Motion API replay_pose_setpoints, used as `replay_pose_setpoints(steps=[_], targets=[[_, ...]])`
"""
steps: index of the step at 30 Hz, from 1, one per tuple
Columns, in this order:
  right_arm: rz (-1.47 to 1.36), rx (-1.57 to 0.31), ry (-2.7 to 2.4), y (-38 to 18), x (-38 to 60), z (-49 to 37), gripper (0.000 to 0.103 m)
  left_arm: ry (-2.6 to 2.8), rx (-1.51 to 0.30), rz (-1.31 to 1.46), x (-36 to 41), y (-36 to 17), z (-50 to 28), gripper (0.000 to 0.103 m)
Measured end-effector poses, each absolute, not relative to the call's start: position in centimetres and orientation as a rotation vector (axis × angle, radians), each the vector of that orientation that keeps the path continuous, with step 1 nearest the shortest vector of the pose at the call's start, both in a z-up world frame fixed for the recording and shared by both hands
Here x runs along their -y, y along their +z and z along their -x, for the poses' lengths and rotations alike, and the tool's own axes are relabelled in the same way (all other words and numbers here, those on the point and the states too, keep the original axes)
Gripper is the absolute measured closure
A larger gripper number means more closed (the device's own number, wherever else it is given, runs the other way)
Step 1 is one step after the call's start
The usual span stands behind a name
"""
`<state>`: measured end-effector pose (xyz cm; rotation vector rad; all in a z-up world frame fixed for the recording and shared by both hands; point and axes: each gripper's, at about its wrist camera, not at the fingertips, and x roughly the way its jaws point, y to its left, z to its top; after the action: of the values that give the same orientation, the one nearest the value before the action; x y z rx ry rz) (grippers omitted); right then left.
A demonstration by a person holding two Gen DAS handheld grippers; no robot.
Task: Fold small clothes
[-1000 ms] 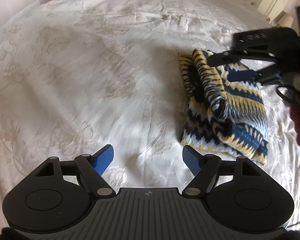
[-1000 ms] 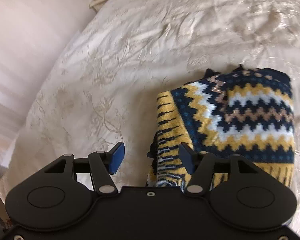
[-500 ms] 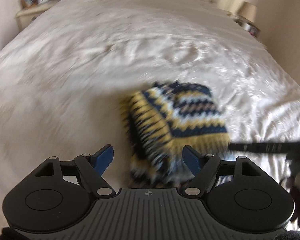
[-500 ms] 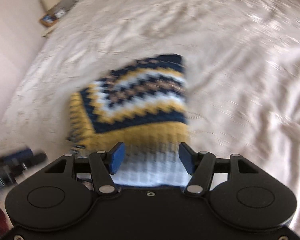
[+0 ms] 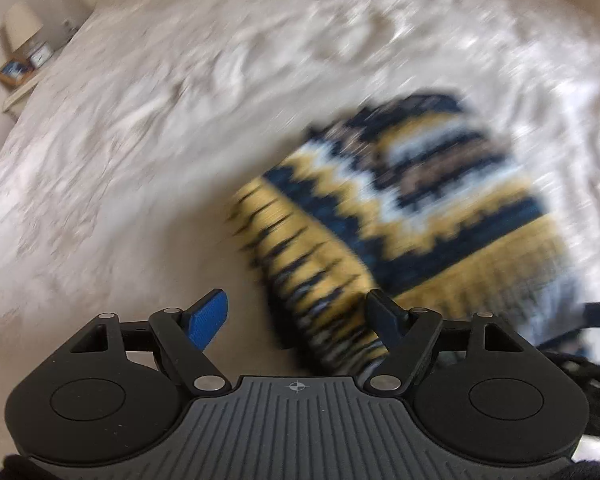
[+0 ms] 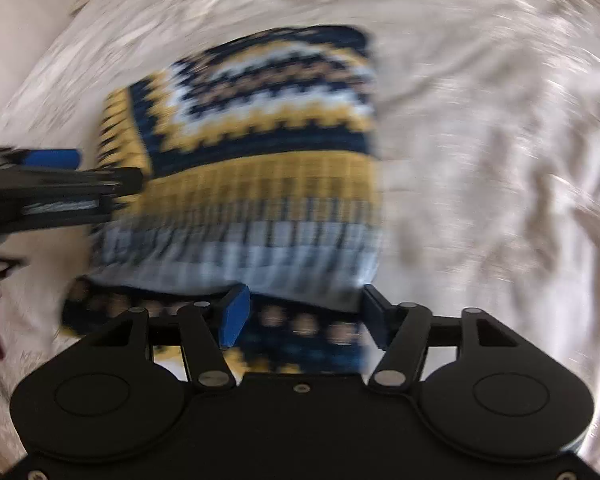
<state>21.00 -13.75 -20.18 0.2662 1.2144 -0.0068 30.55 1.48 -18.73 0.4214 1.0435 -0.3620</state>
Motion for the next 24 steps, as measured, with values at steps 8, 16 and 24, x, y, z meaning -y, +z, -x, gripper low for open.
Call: replay_pose_setpoints(steps=[8, 16, 24], targets=[[-0.224, -1.212, 0.117, -19.2, 12.0, -21.3, 0.025, -0.351, -1.076, -0.368, -4.5, -19.6, -32.0, 0.025], [-0.259, -0.969, 0.101, -13.7, 17.3, -22.7, 0.054, -0.334, -1.082, -0.354, -5.4, -20.2, -33.7, 0.025], [-0.265, -1.065, 0.116, -18.1, 15.6, -30.5, 0.064, -0.314, -1.099, -0.319, -6.4, -20.9, -34.4, 0.016]])
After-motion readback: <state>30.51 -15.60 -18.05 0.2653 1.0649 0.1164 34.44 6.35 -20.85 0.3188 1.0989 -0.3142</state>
